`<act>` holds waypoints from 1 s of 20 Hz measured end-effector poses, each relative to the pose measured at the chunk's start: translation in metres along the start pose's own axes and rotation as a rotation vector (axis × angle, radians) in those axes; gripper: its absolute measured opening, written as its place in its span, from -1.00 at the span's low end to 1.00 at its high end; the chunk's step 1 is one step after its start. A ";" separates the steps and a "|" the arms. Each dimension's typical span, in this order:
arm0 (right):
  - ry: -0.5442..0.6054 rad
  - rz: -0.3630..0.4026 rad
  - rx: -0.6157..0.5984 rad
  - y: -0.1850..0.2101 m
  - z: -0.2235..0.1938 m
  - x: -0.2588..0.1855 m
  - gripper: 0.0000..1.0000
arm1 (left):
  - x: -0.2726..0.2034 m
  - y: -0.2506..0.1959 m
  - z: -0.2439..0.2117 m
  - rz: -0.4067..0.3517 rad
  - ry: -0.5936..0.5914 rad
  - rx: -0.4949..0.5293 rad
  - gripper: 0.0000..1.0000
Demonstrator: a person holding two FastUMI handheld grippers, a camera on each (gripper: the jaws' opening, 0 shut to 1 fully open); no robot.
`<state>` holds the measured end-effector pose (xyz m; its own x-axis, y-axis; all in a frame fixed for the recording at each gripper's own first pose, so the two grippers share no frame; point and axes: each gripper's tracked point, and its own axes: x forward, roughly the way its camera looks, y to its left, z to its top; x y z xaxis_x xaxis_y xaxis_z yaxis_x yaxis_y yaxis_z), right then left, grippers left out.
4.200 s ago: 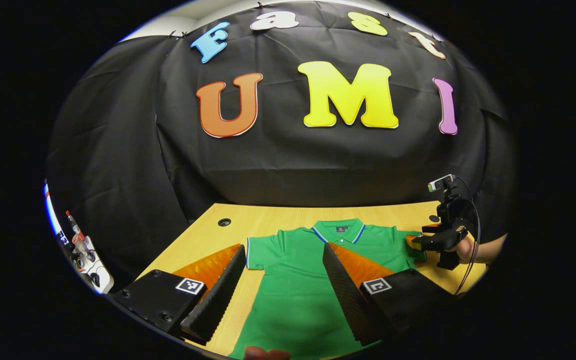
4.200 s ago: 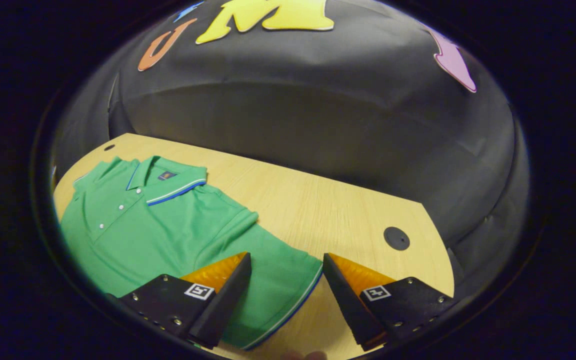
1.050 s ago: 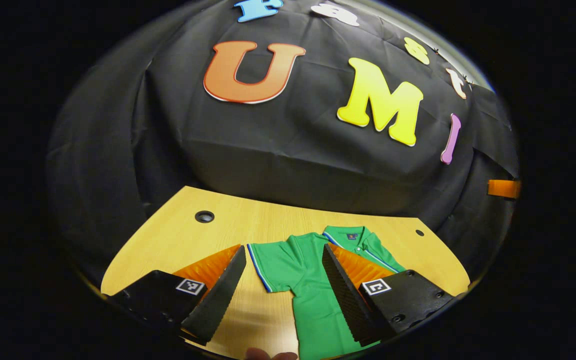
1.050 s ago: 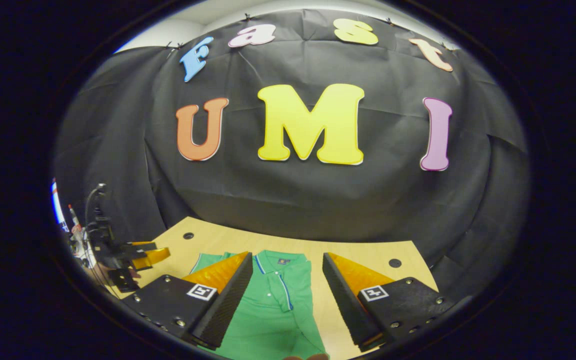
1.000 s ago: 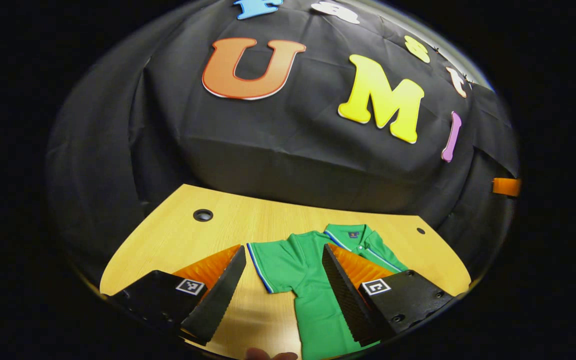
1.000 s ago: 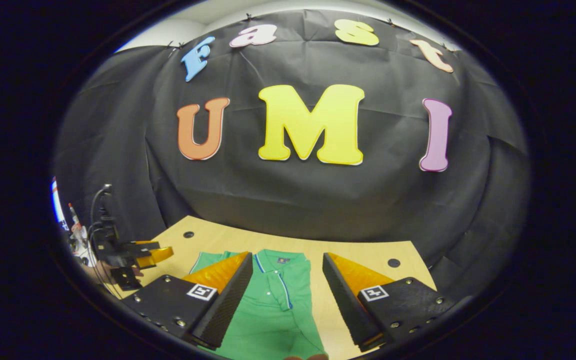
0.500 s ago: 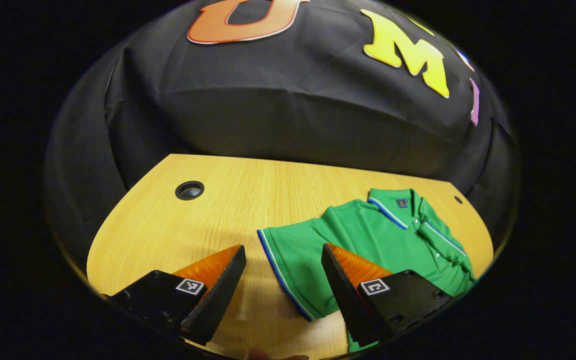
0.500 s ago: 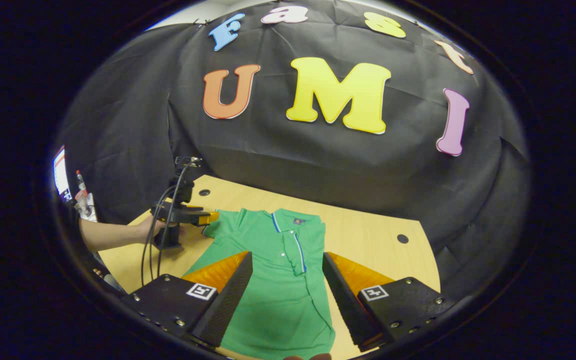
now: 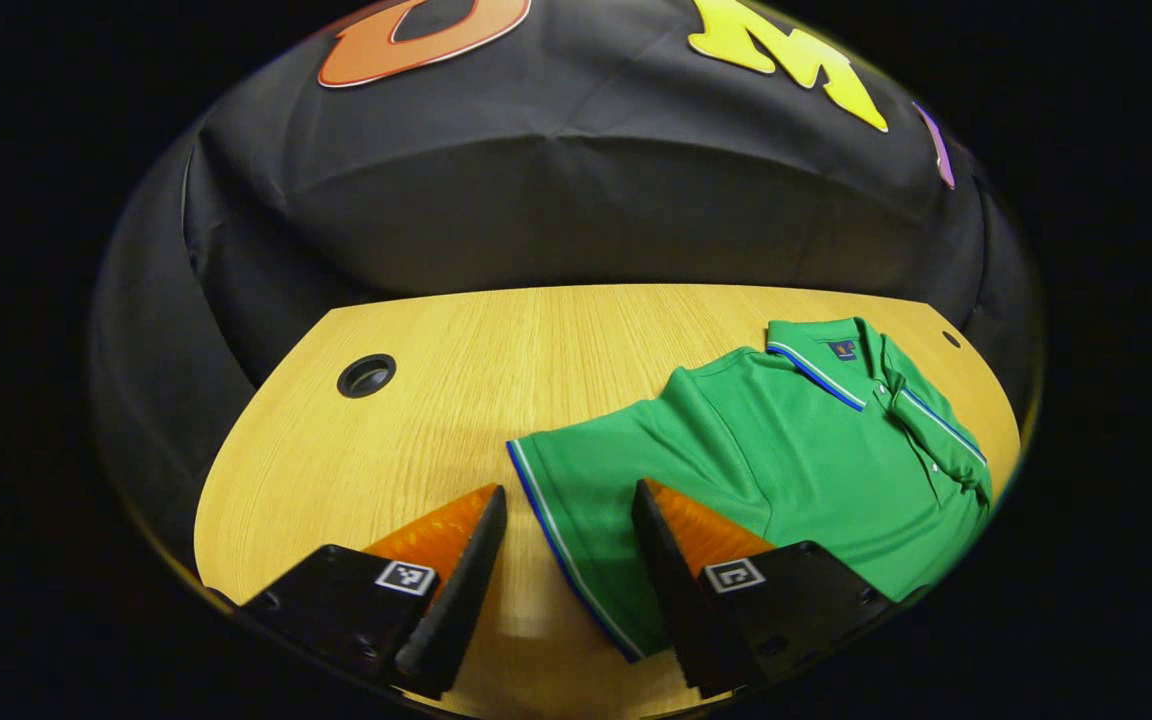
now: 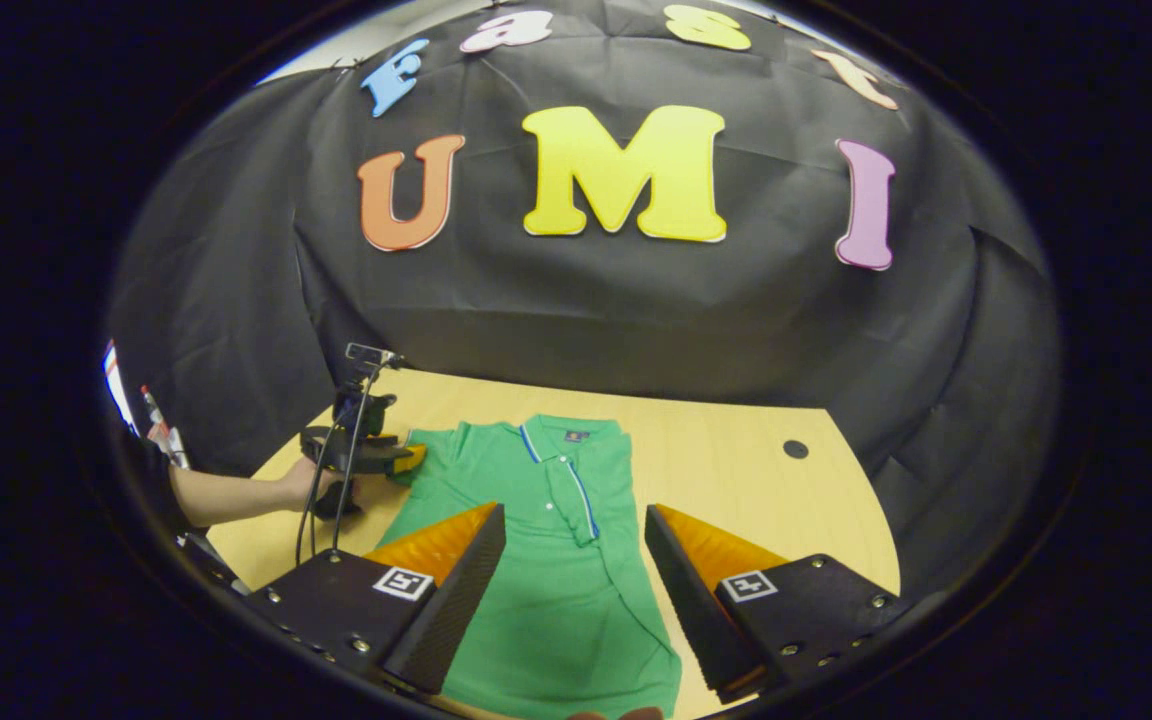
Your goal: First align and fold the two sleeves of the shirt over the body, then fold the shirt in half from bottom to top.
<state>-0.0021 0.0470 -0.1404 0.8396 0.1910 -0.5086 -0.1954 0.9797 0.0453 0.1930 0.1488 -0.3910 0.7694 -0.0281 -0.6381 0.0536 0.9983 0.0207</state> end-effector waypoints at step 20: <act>-0.038 -0.055 0.153 -0.070 -0.026 -0.023 0.77 | -0.048 -0.115 0.087 -0.064 -0.137 0.141 -0.92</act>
<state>-0.0209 -0.0274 -0.1544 0.8657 0.1365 -0.4815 -0.0720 0.9860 0.1501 0.2052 0.0310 -0.2951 0.8402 -0.1078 -0.5315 0.1865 0.9777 0.0965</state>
